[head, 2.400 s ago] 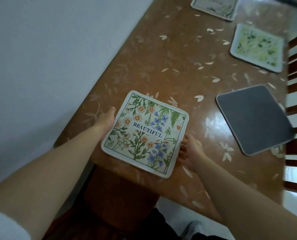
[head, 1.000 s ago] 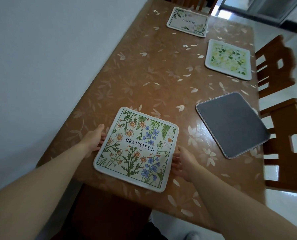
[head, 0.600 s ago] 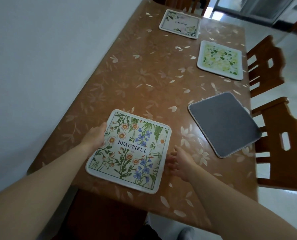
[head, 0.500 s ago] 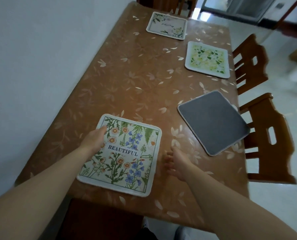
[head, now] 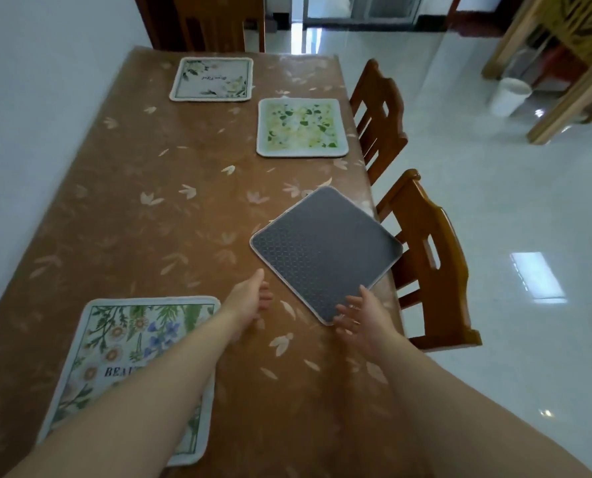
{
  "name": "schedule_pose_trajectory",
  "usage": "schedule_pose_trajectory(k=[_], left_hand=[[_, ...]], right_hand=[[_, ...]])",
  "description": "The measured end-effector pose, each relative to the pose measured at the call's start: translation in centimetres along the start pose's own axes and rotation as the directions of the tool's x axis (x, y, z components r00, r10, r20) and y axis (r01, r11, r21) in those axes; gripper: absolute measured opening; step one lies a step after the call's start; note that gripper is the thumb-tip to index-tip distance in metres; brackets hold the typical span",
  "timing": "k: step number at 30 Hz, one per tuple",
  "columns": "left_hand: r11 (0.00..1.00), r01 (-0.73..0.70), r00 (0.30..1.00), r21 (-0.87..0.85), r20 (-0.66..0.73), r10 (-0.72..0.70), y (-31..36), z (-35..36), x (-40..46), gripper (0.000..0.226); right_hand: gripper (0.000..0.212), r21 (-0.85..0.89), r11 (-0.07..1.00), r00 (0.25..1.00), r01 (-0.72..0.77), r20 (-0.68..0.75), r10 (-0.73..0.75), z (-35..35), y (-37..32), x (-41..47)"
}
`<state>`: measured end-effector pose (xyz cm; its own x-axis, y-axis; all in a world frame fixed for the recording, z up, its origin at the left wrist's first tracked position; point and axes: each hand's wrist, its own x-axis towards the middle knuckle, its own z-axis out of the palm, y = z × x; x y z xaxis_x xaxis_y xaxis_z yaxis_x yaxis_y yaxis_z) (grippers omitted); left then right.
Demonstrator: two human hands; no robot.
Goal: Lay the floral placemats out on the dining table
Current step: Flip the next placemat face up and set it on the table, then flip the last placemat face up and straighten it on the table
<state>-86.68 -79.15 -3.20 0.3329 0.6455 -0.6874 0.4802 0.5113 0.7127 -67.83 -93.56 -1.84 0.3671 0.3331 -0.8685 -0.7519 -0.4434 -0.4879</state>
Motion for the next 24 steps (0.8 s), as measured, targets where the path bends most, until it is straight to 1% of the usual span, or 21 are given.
schedule_pose_trajectory(k=[2,4,6,8,10,11,13,15,17,21,24], left_hand=[[0.996,-0.041,0.999,0.085,0.003,0.041,0.9,3.3,0.8,0.057],[0.973,-0.089,0.996,0.211,0.008,0.090,1.4,6.2,1.5,0.058],[0.906,-0.135,0.990,0.400,0.018,0.139,1.5,8.4,2.1,0.059],[0.806,-0.167,0.982,0.568,0.021,0.188,1.2,10.2,2.6,0.054],[0.687,-0.197,0.968,0.699,0.029,0.248,0.7,11.5,3.1,0.051],[0.608,-0.212,0.960,0.765,0.046,0.276,0.5,12.1,3.1,0.053],[0.414,-0.226,0.946,0.882,0.097,0.308,0.0,13.2,3.0,0.058],[0.240,-0.222,0.938,0.945,0.140,0.317,-0.4,14.2,2.7,0.062],[0.128,-0.218,0.937,0.967,0.171,0.303,-0.7,14.8,2.5,0.064],[-0.001,-0.205,0.956,0.979,0.201,0.215,-0.3,15.2,1.9,0.073],[-0.072,-0.191,0.964,0.979,0.201,0.176,0.2,15.7,1.4,0.063]], right_hand=[[0.055,0.019,1.000,1.000,-0.006,0.022,0.006,-2.1,-2.0,1.2],[0.060,0.026,1.000,0.998,-0.015,0.068,0.013,-3.8,-3.8,2.7],[0.061,0.034,0.999,0.995,-0.032,0.101,0.028,-5.2,-5.4,4.3],[0.060,0.037,0.998,0.991,-0.043,0.126,0.038,-6.1,-6.7,5.8],[0.060,0.042,0.998,0.988,-0.055,0.150,0.048,-6.7,-7.5,7.1],[0.060,0.039,0.997,0.985,-0.066,0.164,0.059,-7.0,-7.7,7.6],[0.061,0.029,0.996,0.978,-0.086,0.192,0.079,-7.4,-7.8,8.2],[0.063,0.028,0.995,0.972,-0.096,0.216,0.088,-7.7,-7.6,8.4],[0.065,0.032,0.994,0.969,-0.101,0.229,0.091,-7.9,-7.4,8.6],[0.065,0.042,0.994,0.968,-0.105,0.233,0.093,-8.2,-7.1,9.1],[0.065,0.040,0.994,0.970,-0.100,0.227,0.088,-8.1,-7.0,9.2]])
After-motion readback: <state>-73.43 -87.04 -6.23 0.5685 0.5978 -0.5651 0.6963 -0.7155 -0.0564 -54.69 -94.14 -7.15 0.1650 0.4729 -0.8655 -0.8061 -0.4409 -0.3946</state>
